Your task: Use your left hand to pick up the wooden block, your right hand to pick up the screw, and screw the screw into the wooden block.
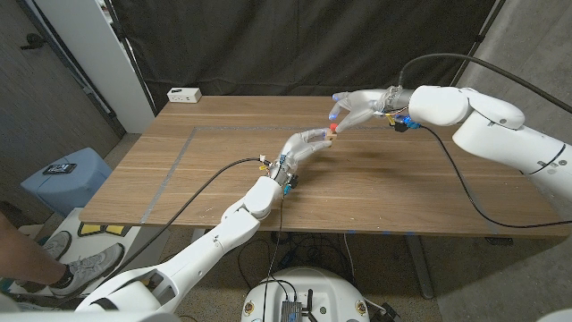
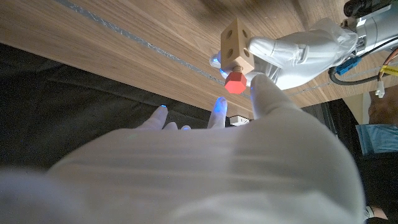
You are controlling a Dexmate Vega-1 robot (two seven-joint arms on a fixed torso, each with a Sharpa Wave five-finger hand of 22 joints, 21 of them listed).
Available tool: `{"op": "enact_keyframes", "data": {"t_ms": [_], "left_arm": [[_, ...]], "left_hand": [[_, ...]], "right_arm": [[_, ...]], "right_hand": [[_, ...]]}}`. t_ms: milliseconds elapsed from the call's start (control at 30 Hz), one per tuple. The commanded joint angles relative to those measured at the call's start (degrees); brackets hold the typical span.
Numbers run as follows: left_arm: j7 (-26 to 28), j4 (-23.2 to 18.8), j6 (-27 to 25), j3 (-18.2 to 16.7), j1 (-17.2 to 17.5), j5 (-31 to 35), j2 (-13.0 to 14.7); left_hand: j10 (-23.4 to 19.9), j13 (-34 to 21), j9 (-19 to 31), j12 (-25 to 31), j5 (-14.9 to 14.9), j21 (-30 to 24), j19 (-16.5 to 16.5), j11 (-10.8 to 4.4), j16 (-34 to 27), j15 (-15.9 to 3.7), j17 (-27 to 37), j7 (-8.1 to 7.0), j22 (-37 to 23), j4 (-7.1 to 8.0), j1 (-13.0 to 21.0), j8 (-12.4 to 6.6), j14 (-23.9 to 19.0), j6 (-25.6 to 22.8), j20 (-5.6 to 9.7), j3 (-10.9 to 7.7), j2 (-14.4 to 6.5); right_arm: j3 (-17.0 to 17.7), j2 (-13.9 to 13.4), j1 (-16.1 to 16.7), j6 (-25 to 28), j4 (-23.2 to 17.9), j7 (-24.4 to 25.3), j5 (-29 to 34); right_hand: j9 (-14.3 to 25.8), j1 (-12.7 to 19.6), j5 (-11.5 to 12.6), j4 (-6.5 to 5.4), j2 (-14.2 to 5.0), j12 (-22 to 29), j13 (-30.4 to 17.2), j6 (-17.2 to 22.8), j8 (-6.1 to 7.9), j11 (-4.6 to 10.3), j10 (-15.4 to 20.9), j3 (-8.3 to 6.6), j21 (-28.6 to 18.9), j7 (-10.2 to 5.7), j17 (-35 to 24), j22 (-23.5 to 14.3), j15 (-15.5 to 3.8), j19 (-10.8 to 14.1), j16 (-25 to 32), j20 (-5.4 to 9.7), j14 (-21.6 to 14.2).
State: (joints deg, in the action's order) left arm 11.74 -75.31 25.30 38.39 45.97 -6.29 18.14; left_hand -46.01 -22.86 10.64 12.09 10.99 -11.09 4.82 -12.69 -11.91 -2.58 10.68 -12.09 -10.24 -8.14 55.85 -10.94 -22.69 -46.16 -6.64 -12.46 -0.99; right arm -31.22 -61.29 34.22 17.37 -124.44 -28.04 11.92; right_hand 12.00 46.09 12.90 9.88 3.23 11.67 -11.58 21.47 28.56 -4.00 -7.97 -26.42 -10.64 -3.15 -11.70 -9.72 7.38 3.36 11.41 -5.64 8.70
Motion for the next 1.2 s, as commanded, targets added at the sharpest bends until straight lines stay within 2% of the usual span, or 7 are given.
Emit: {"op": "enact_keyframes", "data": {"t_ms": [33, 500, 1200], "left_arm": [[-0.09, -0.4, 0.23, 0.02, 0.15, 0.26, 0.01], [0.06, -0.8, -0.02, -0.07, 0.46, 0.38, 0.15], [-0.32, 0.12, -0.01, 0.04, -0.11, 0.19, -0.11]], "left_hand": [[0.13, -0.14, 0.23, 0.14, 0.04, -0.31, -0.24, 0.0, 0.02, -5.61, 0.15, -0.38, -0.11, -0.03, 0.24, -0.42, -0.07, -0.18, 0.01, 0.07, -0.28], [0.1, -0.13, 0.22, 0.16, 0.05, -0.32, -0.24, 0.01, 0.04, -5.63, 0.16, -0.39, -0.11, -0.04, 0.28, -0.42, 0.0, -0.18, 0.03, 0.06, -0.35], [0.16, -0.1, 0.22, 0.14, 0.04, -0.32, -0.28, 0.01, 0.01, -5.69, 0.17, -0.38, -0.11, -0.02, 0.31, -0.47, -0.04, -0.3, -0.01, 0.07, -0.45]], "right_arm": [[-0.18, 0.42, 0.38, 1.04, -1.61, -0.19, 2.97], [-0.1, 1.16, 0.93, 1.49, -1.72, 0.05, 4.34], [-0.43, 2.0, 0.89, 2.43, -0.7, 0.22, 5.11]], "right_hand": [[0.06, 1.11, -0.09, -0.08, 0.04, 0.39, -0.3, 1.32, 0.54, -0.12, 0.48, -0.53, -0.54, -0.24, -0.15, -0.16, 0.2, 0.5, 0.44, -0.06, -0.3], [0.22, 1.8, -0.36, -0.08, 0.0, 0.62, -0.33, 3.62, 1.45, -0.17, 1.4, -0.96, -0.81, -0.68, -0.14, -0.17, 0.1, 1.38, 0.78, 0.05, -1.25], [0.71, 2.09, -0.79, -0.27, 0.2, 0.87, -0.38, 5.75, 2.61, -0.22, 2.69, -1.34, -0.95, -0.22, -0.32, -0.19, 0.26, 2.18, 1.06, 0.13, -2.02]]}}
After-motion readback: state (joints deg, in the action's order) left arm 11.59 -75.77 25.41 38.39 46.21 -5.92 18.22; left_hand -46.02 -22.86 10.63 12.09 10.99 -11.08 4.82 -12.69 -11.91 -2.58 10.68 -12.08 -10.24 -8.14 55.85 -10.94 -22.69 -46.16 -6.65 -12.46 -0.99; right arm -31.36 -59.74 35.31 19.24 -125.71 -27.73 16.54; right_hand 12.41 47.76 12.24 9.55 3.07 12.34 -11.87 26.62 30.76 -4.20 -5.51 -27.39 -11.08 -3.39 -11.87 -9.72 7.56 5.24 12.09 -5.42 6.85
